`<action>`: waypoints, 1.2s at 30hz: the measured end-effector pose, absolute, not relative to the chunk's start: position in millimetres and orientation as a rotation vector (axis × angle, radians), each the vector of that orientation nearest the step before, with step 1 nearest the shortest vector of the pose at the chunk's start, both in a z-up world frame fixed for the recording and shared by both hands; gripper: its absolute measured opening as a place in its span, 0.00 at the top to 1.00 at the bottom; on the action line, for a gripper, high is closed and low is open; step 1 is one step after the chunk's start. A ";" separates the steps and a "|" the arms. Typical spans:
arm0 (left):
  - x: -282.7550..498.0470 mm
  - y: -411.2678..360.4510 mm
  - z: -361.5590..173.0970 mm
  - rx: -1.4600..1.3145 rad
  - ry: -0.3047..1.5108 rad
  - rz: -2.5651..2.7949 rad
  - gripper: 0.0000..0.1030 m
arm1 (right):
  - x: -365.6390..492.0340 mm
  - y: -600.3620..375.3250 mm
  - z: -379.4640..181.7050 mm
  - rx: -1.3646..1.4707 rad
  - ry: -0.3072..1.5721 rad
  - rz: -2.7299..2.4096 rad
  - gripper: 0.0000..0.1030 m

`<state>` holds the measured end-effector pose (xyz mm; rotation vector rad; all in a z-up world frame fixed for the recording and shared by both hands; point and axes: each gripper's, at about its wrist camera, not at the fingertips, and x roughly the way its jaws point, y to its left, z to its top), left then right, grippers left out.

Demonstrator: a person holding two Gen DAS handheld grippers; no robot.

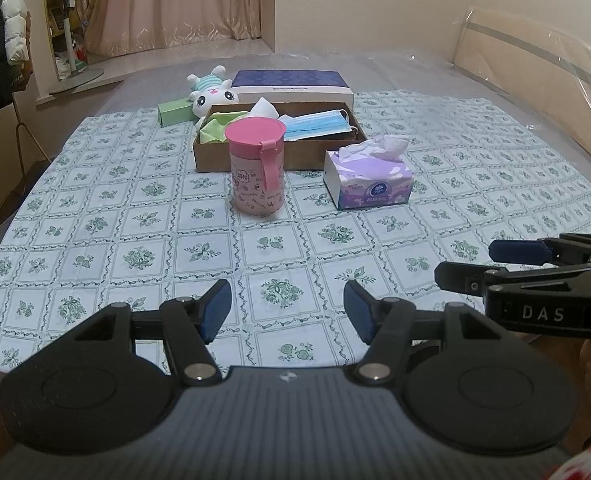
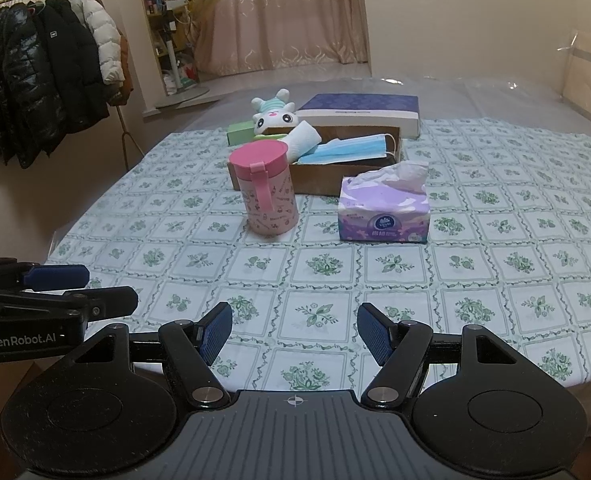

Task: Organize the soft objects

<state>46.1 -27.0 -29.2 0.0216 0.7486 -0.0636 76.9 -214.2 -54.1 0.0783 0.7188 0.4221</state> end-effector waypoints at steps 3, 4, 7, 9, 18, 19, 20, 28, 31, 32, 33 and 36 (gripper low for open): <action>46.1 -27.0 -28.8 0.021 0.748 -0.064 0.42 | 76.9 -214.0 -53.9 0.078 0.719 0.422 0.33; 46.5 -27.2 -28.4 0.022 0.747 -0.063 0.42 | 76.7 -214.0 -54.0 0.078 0.718 0.421 0.33; 46.6 -27.1 -27.8 0.020 0.745 -0.065 0.42 | 77.0 -213.9 -53.5 0.078 0.718 0.422 0.33; 46.3 -27.0 -27.6 0.020 0.744 -0.066 0.42 | 77.0 -213.8 -53.6 0.077 0.717 0.422 0.33; 45.8 -25.4 -26.4 0.020 0.740 -0.062 0.42 | 80.0 -212.5 -49.7 0.075 0.714 0.427 0.33; 45.5 -24.9 -26.3 0.020 0.739 -0.062 0.42 | 80.7 -212.2 -49.0 0.075 0.714 0.427 0.33; 45.8 -25.0 -26.0 0.020 0.739 -0.061 0.42 | 79.9 -212.3 -49.6 0.075 0.714 0.427 0.33; 45.6 -24.0 -25.8 0.020 0.737 -0.063 0.42 | 79.6 -212.0 -50.0 0.075 0.713 0.426 0.33; 45.7 -24.1 -25.7 0.019 0.737 -0.061 0.42 | 80.4 -211.6 -49.2 0.074 0.713 0.427 0.33; 45.5 -24.1 -25.9 0.019 0.736 -0.061 0.42 | 80.4 -211.5 -49.2 0.074 0.713 0.428 0.33; 45.8 -24.0 -25.9 0.018 0.737 -0.061 0.42 | 80.9 -211.3 -49.0 0.074 0.713 0.428 0.33; 45.8 -24.0 -25.9 0.018 0.737 -0.062 0.42 | 81.2 -211.2 -48.8 0.075 0.714 0.428 0.33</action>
